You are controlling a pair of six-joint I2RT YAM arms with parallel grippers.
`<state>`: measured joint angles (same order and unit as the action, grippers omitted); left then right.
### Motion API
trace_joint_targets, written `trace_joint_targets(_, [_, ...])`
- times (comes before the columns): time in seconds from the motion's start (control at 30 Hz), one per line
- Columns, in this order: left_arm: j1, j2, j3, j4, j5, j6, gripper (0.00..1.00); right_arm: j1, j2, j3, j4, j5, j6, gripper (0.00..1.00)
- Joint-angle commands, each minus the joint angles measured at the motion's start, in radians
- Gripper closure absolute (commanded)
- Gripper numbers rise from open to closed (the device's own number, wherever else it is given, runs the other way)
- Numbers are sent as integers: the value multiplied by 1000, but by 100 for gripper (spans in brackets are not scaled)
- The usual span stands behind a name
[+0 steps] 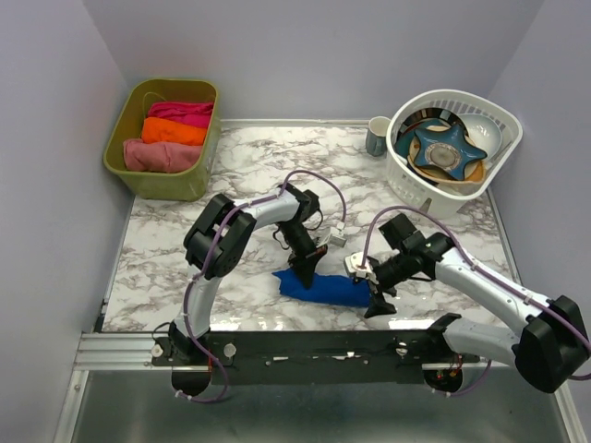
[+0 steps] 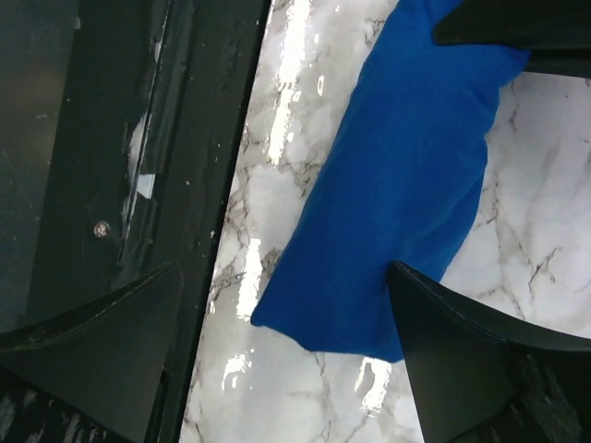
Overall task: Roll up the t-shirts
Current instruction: Roll the T-shirt to the center of the board.
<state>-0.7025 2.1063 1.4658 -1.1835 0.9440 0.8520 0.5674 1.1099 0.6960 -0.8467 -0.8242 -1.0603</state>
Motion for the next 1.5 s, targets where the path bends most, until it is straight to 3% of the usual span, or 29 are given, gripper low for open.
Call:
trace_joint_targets(0.0, [17, 41, 5, 28, 13, -31, 97, 49, 41, -4, 95, 28, 111, 0])
trace_joint_targets(0.3, [61, 70, 48, -57, 47, 25, 96, 61, 60, -61, 323, 195, 318, 0])
trace_joint_targets(0.4, [70, 92, 73, -102, 58, 50, 96, 63, 100, -49, 345, 227, 348, 1])
trace_joint_targets(0.47, [78, 110, 91, -142, 65, 77, 95, 63, 136, -32, 319, 223, 352, 7])
trace_joint_targets(0.53, [92, 132, 113, -194, 73, 113, 94, 63, 203, -3, 273, 212, 353, 21])
trace_joint_targets(0.57, [98, 139, 117, -206, 75, 117, 94, 63, 224, 8, 256, 201, 338, 39])
trace_joint_targets(0.67, [136, 150, 114, -214, 88, 99, 90, 57, 335, 75, 190, 185, 335, 69])
trace_joint_targets(0.7, [149, 147, 110, -205, 90, 84, 86, 49, 358, 95, 172, 160, 324, 73])
trace_joint_targets(0.83, [198, 39, 32, 2, 46, -77, 67, 11, 450, 158, 127, 97, 303, 84])
trace_joint_targets(1.03, [290, -124, -38, 275, -138, -382, 58, -32, 671, 319, -63, -4, 211, 85])
trace_joint_targets(1.17, [356, -231, -77, 341, -181, -429, 55, -46, 839, 450, -234, -29, 157, 87])
trace_joint_targets(1.27, [336, -412, -174, 428, -235, -334, 53, -55, 945, 542, -320, -36, 128, 87])
trace_joint_targets(1.37, [229, -630, -347, 594, -371, -216, 36, -66, 1005, 586, -339, -20, 120, 87])
trace_joint_targets(1.4, [187, -679, -393, 640, -405, -196, 3, -70, 1022, 599, -351, -13, 117, 87])
trace_joint_targets(1.47, [83, -797, -519, 778, -473, -156, 2, -75, 1093, 655, -426, -23, 100, 87])
